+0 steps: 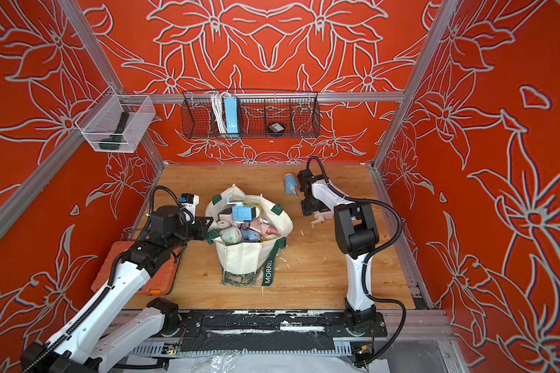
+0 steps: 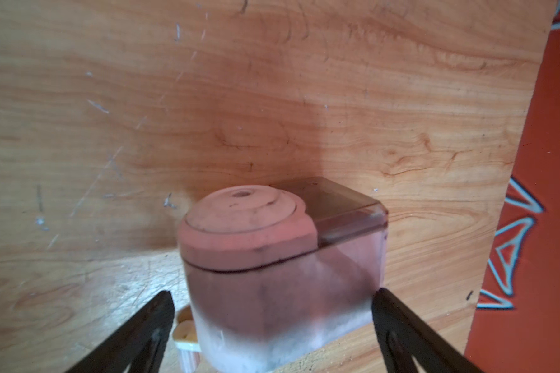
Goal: Take out the pencil sharpeners from the tote bags
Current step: Pick up the pencil sharpener from the center of the board.
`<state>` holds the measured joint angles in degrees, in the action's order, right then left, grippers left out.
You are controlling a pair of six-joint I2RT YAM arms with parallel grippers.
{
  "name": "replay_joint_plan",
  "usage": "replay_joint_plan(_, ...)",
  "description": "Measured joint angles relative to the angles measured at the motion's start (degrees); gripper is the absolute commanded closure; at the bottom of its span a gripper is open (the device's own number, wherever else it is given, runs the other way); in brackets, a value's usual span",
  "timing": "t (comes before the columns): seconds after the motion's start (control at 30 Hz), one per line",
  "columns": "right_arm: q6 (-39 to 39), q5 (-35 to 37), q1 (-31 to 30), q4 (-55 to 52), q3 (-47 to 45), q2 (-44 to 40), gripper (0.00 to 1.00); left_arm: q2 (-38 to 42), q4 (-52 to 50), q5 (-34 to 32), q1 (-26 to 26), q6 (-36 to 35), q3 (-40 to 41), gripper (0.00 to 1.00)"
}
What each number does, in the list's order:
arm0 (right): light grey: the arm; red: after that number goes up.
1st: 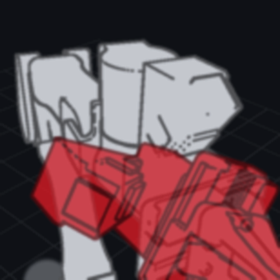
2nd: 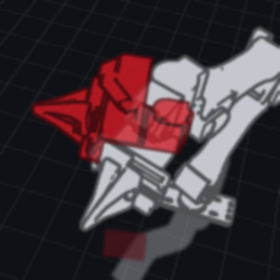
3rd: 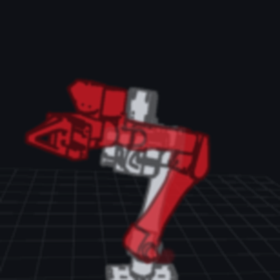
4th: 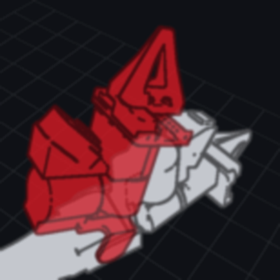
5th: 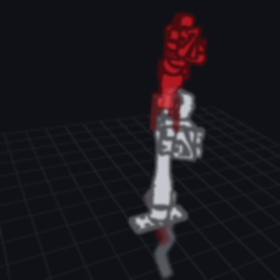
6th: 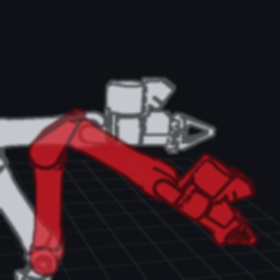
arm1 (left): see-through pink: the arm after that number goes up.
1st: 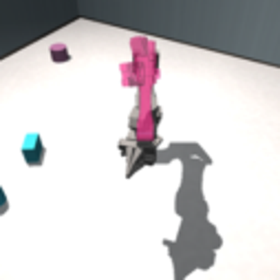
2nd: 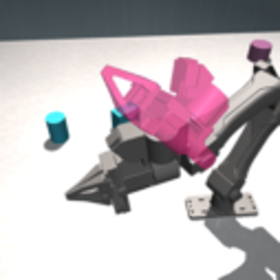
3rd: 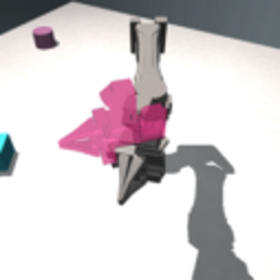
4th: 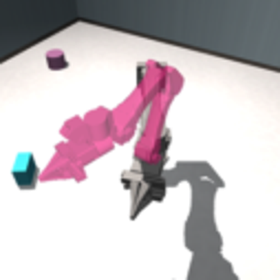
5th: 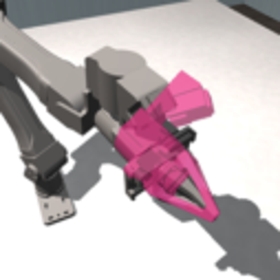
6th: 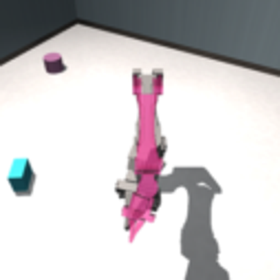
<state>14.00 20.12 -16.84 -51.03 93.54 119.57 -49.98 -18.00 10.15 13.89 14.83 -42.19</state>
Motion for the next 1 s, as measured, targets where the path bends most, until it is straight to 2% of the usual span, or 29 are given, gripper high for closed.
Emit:
replay_joint_plan(0.7, -1.6, 0.15, 0.35, -1.07, 1.33, 2.1, 0.04, 0.0, -0.09, -0.22, 0.0, 0.0, 0.0, 1.0)
replay_joint_plan(1.0, -2.14, -0.5, 0.48, -2.27, 2.47, 2.62, 0.11, 0.0, -0.11, -0.24, 0.0, 0.0, 0.0, 1.0)
